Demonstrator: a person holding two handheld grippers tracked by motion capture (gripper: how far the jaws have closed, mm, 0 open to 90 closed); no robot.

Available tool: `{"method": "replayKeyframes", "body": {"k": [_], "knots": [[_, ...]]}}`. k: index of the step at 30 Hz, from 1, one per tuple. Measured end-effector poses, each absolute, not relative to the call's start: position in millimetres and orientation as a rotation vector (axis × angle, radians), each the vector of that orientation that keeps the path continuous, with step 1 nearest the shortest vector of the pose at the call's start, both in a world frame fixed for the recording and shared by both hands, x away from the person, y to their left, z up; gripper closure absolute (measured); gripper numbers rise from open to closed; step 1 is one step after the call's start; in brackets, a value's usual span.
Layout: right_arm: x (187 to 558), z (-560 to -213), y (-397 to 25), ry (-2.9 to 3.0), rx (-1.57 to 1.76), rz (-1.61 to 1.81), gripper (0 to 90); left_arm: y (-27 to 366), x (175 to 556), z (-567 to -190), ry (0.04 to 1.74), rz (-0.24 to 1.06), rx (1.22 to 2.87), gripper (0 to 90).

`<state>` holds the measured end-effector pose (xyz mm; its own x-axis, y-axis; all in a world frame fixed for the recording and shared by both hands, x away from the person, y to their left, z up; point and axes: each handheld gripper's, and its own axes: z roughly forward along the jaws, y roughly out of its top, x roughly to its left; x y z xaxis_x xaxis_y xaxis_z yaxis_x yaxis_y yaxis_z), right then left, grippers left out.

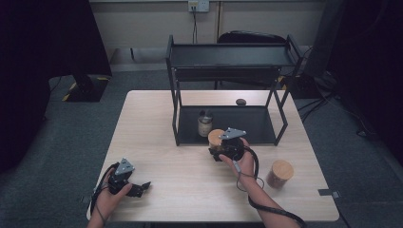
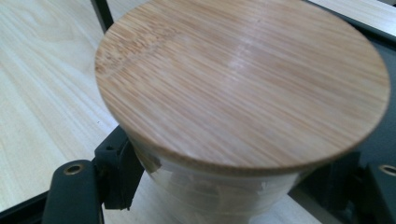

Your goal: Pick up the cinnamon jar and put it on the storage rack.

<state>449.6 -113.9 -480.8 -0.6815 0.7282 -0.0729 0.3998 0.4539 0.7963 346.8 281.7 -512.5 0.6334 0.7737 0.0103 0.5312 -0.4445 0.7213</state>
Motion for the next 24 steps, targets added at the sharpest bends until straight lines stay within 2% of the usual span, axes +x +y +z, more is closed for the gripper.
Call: {"method": "replayKeyframes", "body": {"k": [24], "knots": [[470,-473,-116,2.231,1.027,1.119,25.1,282,347,-513,1.013,0.444,2.154,0.1]]}}
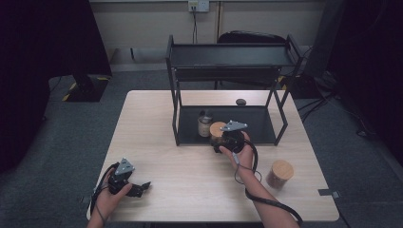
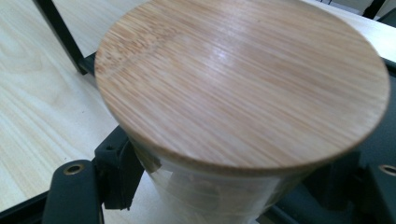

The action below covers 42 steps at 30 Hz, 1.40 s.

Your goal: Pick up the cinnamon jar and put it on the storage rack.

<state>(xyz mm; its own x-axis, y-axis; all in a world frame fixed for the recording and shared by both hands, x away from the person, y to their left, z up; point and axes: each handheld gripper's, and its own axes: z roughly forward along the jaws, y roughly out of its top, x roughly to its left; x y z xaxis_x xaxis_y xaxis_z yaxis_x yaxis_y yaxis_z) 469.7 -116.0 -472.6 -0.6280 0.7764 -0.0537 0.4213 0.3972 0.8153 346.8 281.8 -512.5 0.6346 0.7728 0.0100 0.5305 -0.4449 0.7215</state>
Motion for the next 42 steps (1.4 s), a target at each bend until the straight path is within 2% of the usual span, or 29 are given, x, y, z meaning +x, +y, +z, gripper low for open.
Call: {"method": "replayKeyframes", "body": {"k": [42], "knots": [[503,-474,-125,2.161,1.104,1.077,25.1,282,347,-513,1.012,0.444,2.154,0.1]]}}
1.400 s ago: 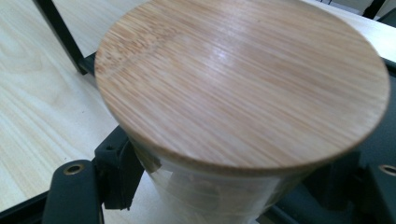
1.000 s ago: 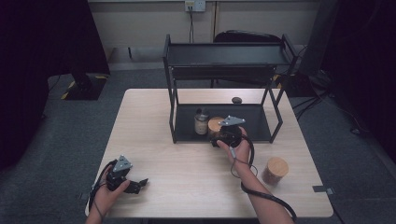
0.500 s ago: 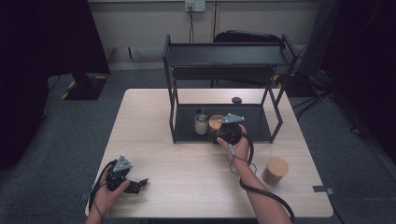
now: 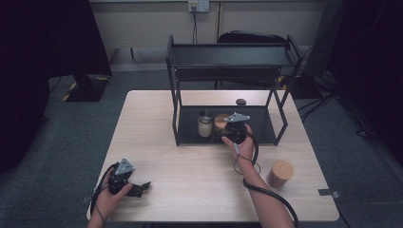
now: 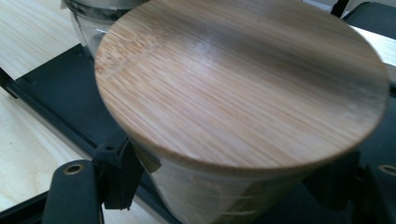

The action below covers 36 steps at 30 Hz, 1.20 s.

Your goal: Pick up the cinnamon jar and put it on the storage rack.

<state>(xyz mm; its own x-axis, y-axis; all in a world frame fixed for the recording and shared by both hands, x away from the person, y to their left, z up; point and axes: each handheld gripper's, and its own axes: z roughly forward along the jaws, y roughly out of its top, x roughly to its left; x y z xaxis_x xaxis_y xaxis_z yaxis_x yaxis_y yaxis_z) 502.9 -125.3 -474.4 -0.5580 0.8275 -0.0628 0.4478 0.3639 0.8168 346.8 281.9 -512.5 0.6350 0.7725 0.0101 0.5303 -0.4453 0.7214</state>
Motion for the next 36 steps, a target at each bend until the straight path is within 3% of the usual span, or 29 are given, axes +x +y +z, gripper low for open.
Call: {"method": "replayKeyframes", "body": {"k": [36], "knots": [[522,-487,-123,2.123,1.161,1.037,25.1,282,347,-513,1.012,0.444,2.154,0.1]]}}
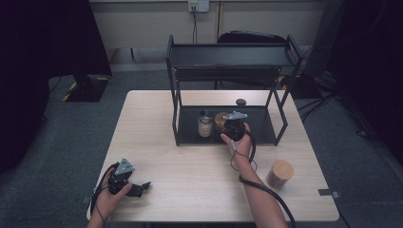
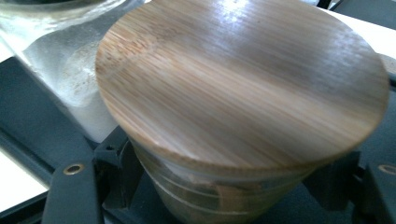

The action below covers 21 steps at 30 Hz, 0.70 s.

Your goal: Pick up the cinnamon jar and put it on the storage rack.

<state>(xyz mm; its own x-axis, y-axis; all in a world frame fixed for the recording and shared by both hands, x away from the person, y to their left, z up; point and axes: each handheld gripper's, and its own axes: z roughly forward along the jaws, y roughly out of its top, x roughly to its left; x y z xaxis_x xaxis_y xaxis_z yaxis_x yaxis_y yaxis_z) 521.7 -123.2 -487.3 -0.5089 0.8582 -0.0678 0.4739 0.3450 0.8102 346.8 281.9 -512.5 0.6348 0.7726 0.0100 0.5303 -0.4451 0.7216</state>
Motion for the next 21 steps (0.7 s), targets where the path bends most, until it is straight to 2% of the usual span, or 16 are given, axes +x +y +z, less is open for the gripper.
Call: {"method": "replayKeyframes", "body": {"k": [21], "knots": [[527.5,-487.1,-119.0,2.110,1.198,1.021,25.0,281.9,346.8,-512.5,1.012,0.444,2.154,0.1]]}}
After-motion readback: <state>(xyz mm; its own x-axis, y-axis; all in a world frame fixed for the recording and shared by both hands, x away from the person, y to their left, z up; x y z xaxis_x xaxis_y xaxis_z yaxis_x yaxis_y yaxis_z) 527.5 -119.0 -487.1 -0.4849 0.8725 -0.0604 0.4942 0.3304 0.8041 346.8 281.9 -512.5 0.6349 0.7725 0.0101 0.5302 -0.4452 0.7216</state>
